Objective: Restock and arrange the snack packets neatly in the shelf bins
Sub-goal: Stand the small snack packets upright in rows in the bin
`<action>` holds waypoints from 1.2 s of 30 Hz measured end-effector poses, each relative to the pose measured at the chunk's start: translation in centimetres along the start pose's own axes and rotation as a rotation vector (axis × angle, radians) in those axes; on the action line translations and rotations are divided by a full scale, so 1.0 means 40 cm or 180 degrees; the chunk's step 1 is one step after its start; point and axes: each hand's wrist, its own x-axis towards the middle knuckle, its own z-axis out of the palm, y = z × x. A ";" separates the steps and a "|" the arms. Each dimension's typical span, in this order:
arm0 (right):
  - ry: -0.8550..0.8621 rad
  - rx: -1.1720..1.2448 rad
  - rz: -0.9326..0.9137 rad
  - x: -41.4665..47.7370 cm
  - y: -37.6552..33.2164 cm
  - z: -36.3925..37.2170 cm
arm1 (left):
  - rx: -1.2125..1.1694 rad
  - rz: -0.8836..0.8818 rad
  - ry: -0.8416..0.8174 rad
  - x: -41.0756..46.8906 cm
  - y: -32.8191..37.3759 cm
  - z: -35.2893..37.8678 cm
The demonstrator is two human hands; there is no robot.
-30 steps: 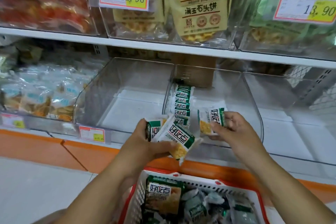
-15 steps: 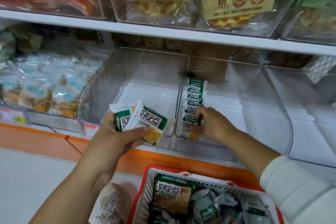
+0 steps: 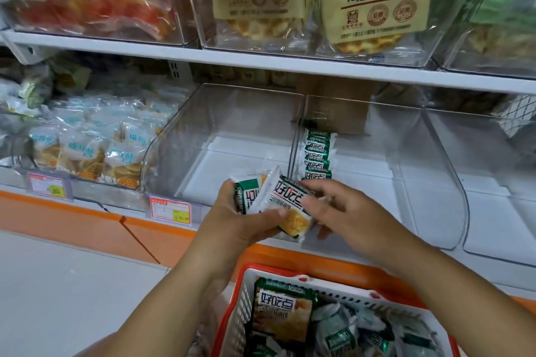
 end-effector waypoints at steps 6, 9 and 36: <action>0.1283 -0.0077 -0.0103 0.052 0.022 -0.094 | -0.0176 0.0059 0.0300 0.007 0.005 0.013; 0.1147 -0.0773 0.0256 0.092 0.083 -0.165 | -0.0247 -0.0033 0.0542 0.014 0.013 0.000; 0.0637 -0.0537 0.0171 0.038 0.062 -0.089 | -0.0340 0.0007 -0.0014 0.021 -0.010 0.021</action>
